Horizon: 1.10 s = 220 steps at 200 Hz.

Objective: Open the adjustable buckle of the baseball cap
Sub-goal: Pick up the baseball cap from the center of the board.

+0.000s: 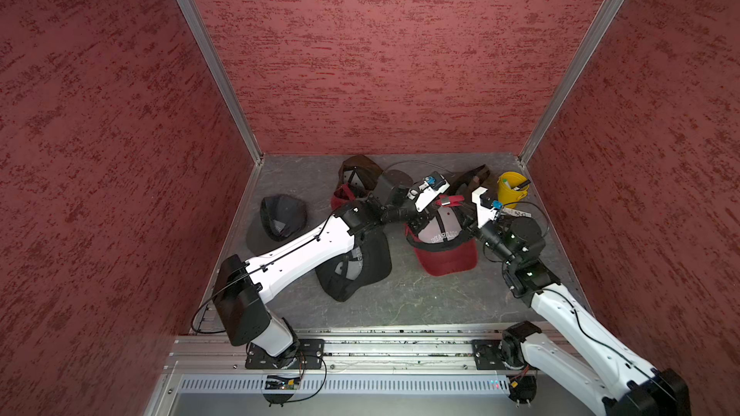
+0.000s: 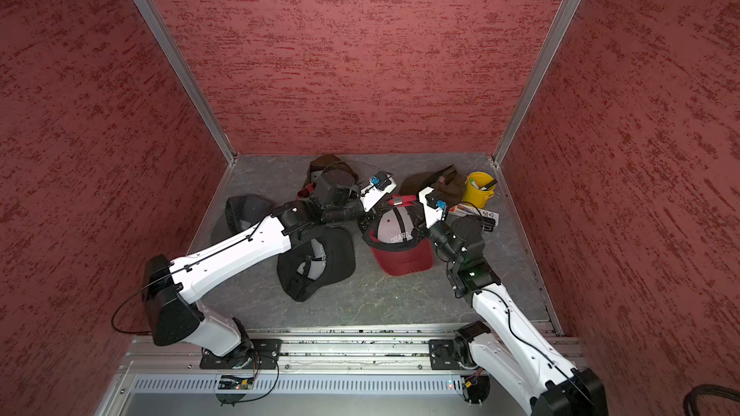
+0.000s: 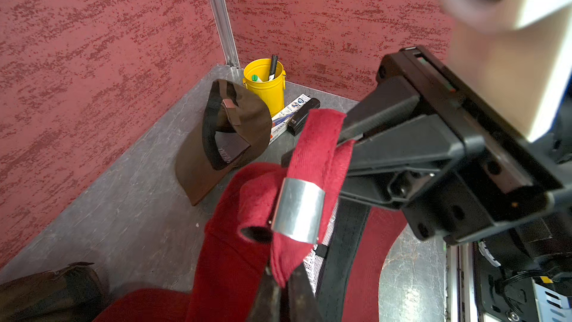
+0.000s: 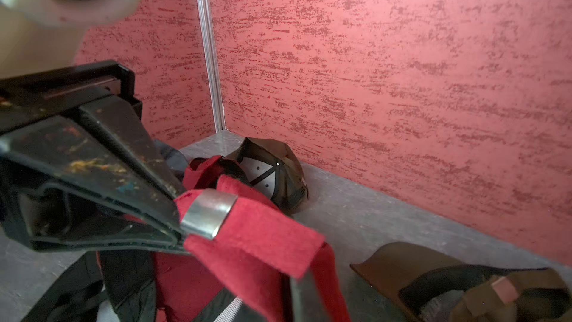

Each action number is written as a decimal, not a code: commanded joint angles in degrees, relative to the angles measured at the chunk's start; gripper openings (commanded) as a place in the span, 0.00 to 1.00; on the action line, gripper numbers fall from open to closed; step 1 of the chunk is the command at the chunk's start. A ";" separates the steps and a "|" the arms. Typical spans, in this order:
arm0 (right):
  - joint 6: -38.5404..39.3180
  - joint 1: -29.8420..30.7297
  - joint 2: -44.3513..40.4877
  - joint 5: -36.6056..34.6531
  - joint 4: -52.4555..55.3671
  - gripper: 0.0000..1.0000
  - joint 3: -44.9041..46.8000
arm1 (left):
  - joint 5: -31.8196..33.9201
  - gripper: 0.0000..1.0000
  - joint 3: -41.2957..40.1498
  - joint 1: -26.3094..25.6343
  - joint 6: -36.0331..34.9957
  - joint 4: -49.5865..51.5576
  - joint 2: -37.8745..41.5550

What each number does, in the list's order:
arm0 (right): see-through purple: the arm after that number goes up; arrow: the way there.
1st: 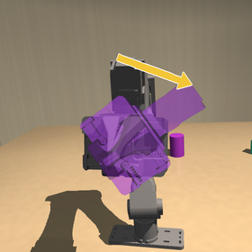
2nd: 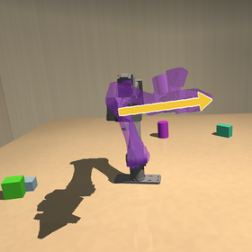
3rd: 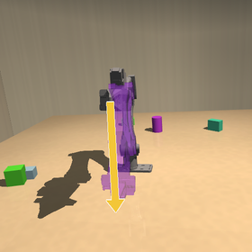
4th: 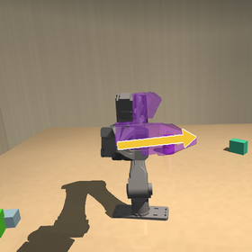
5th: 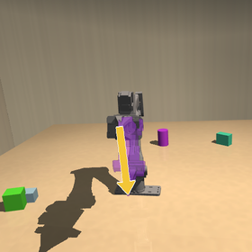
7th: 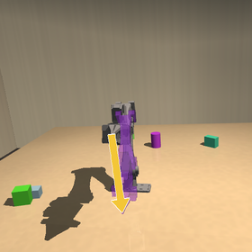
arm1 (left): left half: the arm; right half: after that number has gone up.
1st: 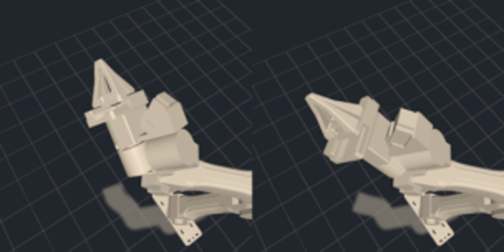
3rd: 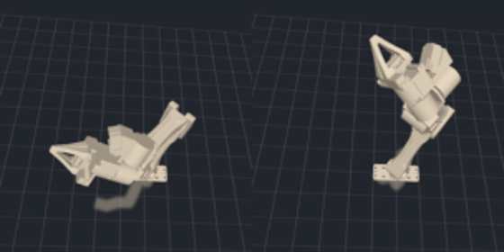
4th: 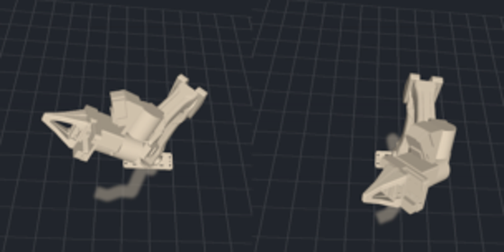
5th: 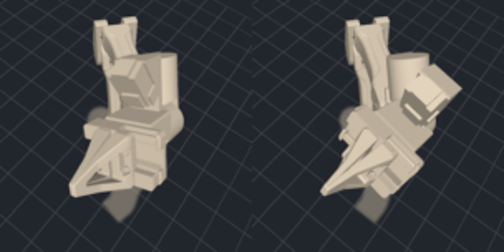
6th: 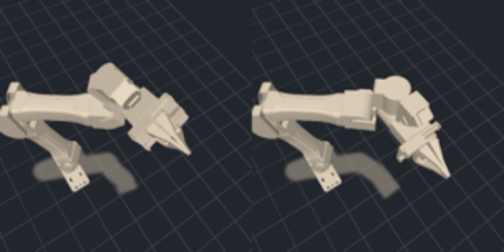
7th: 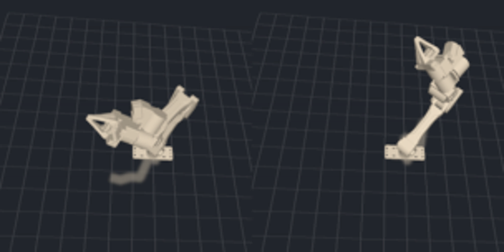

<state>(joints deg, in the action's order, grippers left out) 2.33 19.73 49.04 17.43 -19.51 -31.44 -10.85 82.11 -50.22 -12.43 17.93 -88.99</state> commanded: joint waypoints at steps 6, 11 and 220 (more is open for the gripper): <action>-1.31 0.05 -1.01 -1.18 -2.33 0.00 -0.82 | -1.04 0.06 1.68 0.01 1.86 -0.76 -1.00; -1.50 0.05 -1.02 -1.24 -2.50 0.00 -0.93 | -1.13 0.12 1.70 0.03 2.20 -0.94 -1.09; -4.24 0.05 -0.12 -1.45 3.23 0.00 -2.87 | -10.49 0.56 17.72 -0.02 3.11 4.39 -9.87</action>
<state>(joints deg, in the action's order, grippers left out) -1.15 19.73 49.19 15.99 -16.05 -32.36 -18.24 97.38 -50.72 -9.28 20.78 -95.66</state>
